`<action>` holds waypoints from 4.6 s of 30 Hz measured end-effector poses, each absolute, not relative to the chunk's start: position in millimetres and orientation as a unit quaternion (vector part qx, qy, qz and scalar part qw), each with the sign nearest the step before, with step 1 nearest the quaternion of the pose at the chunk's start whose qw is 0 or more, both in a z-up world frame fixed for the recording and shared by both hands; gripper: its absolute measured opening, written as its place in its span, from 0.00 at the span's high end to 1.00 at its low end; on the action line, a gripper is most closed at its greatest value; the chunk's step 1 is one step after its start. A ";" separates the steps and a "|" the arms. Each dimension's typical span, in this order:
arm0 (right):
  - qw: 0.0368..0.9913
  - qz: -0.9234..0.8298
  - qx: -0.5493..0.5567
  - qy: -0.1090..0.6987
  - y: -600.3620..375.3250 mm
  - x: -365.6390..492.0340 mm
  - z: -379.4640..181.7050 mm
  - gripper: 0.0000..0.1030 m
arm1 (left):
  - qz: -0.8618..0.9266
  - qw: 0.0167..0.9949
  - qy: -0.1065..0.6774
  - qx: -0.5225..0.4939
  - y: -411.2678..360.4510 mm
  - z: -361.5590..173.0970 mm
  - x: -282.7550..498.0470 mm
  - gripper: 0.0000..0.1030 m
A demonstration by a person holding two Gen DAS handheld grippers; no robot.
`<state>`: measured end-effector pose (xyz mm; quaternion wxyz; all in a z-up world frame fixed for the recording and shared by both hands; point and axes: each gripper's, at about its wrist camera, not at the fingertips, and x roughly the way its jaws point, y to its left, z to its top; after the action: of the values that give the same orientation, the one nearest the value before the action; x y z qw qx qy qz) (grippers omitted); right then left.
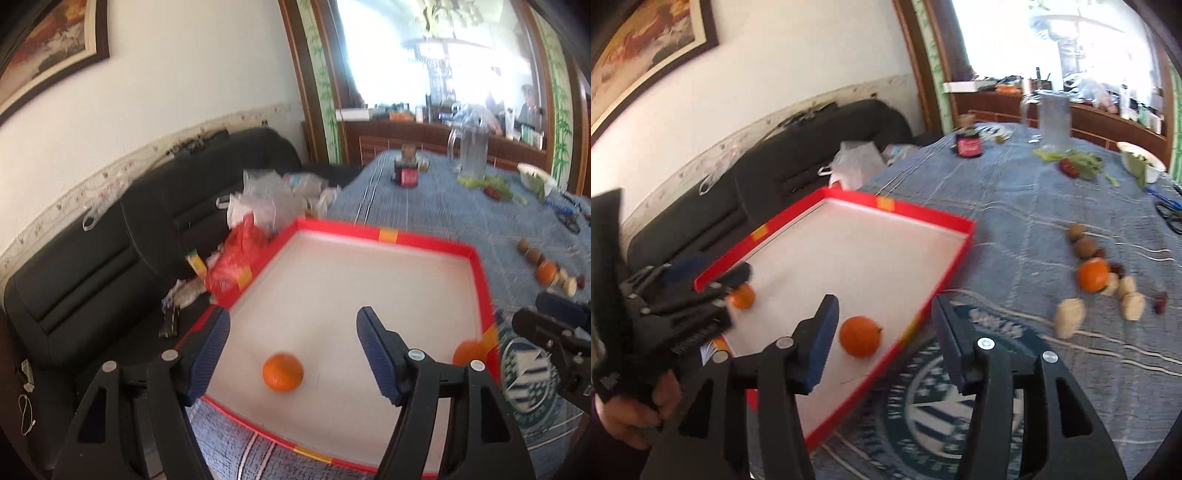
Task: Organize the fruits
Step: 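Move both open grippers back to the fruit pile, then grasp a beige pastry cake with each gripper, then carry both cakes into the red tray and open both grippers, then grasp a red date with the right gripper while the left grasps an orange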
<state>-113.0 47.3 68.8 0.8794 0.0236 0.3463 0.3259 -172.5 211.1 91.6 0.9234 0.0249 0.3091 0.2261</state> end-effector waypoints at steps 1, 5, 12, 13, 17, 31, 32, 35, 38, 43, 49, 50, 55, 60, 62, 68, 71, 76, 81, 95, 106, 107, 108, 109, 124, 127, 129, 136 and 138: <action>0.881 0.323 0.029 0.345 42.3 -111.9 69.3 0.47 | 0.228 0.927 0.297 0.027 208.3 101.1 -174.3 0.26; 0.886 0.310 0.054 0.341 18.7 -105.9 72.3 0.46 | 0.230 0.935 0.268 0.035 198.5 122.0 -174.9 0.25; 0.890 0.297 0.082 0.335 -13.9 -98.1 76.5 0.46 | 0.224 0.939 0.257 0.053 176.5 133.6 -166.7 0.25; 0.891 0.295 0.084 0.334 -17.9 -97.5 76.9 0.46 | 0.223 0.939 0.257 0.055 173.8 133.7 -165.9 0.25; 0.895 0.288 0.092 0.327 -35.3 -95.6 79.7 0.46 | 0.222 0.939 0.257 0.061 162.1 137.2 -161.6 0.25; 0.906 0.198 0.124 0.352 -139.8 -54.8 63.2 0.46 | 0.108 0.938 0.314 0.099 80.5 109.6 -120.4 0.24; 0.904 0.184 0.129 0.363 -151.0 -50.7 57.5 0.46 | 0.094 0.935 0.325 0.104 71.1 103.2 -113.9 0.24; 0.897 0.156 0.134 0.391 -171.0 -42.8 43.8 0.46 | 0.054 0.925 0.359 0.108 48.9 84.2 -97.5 0.24; 0.891 0.142 0.129 0.412 -177.9 -37.4 35.3 0.46 | 0.020 0.916 0.389 0.102 34.2 67.7 -87.0 0.24; 0.883 0.172 0.124 0.420 -164.5 -33.6 34.3 0.46 | -0.009 0.906 0.410 0.100 23.5 52.5 -79.2 0.24; 0.875 0.185 0.060 0.443 -123.0 -15.7 28.3 0.46 | -0.020 0.900 0.426 0.086 31.0 47.7 -72.9 0.24; 0.874 0.181 0.045 0.448 -115.8 -11.6 25.6 0.49 | -0.020 0.900 0.428 0.082 33.4 47.5 -72.9 0.24; 0.875 0.166 0.004 0.454 -98.0 -3.7 13.2 0.73 | -0.036 0.896 0.436 0.077 31.3 45.7 -70.7 0.25; 0.885 0.160 0.036 0.436 -118.1 -7.1 17.7 0.74 | -0.056 0.889 0.451 0.065 21.2 40.8 -57.3 0.32; 0.888 0.160 0.053 0.428 -128.0 -7.9 21.5 0.74 | -0.056 0.885 0.458 0.063 13.9 35.4 -48.4 0.35; 0.896 0.150 0.070 0.413 -137.6 -8.1 31.2 0.74 | -0.068 0.874 0.479 0.040 3.0 20.0 -31.1 0.59; 0.897 0.150 0.074 0.409 -137.5 -7.7 32.9 0.74 | -0.073 0.875 0.477 0.036 0.9 15.9 -30.5 0.76; 0.901 0.153 0.081 0.397 -138.7 -10.0 35.5 0.74 | -0.075 0.883 0.461 0.035 4.9 24.4 -38.8 0.78; 0.900 0.164 0.101 0.390 -139.8 -12.4 36.1 0.74 | -0.065 0.900 0.430 0.023 30.8 50.6 -64.1 0.78; 0.874 0.304 0.053 0.376 11.7 -53.4 70.6 0.73 | 0.070 0.923 0.377 -0.019 176.0 79.1 -126.3 0.78; 0.835 0.344 -0.001 0.429 111.0 -61.2 43.5 0.73 | 0.105 0.908 0.406 -0.023 214.4 48.1 -126.6 0.78; 0.833 0.344 -0.003 0.433 114.4 -61.5 41.1 0.73 | 0.106 0.907 0.408 -0.022 215.8 46.3 -127.3 0.78; 0.831 0.343 -0.006 0.438 117.3 -60.7 38.8 0.73 | 0.105 0.906 0.409 -0.021 218.0 45.2 -128.2 0.78; 0.829 0.341 -0.009 0.443 119.8 -60.0 36.7 0.73 | 0.103 0.905 0.411 -0.020 218.8 43.9 -127.5 0.78; 0.815 0.334 -0.027 0.473 127.8 -52.2 31.4 0.64 | 0.135 0.892 0.431 -0.018 227.3 36.2 -124.7 0.48; 0.823 0.341 0.000 0.454 111.9 -51.2 42.8 0.56 | 0.150 0.893 0.423 -0.021 229.9 42.2 -127.3 0.37; 0.831 0.340 0.015 0.440 99.8 -49.9 51.1 0.54 | 0.153 0.894 0.420 -0.024 229.9 44.2 -126.9 0.36; 0.855 0.302 0.052 0.419 40.5 -35.8 61.8 0.50 | 0.137 0.897 0.419 -0.011 207.5 52.0 -119.2 0.34; 0.860 0.286 0.065 0.418 19.4 -30.7 60.6 0.50 | 0.129 0.900 0.417 -0.001 195.6 56.0 -116.6 0.33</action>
<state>-30.7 19.4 60.6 0.8596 0.0655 0.4181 0.2865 -116.6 195.6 56.0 0.8999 -0.0012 0.4166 0.1294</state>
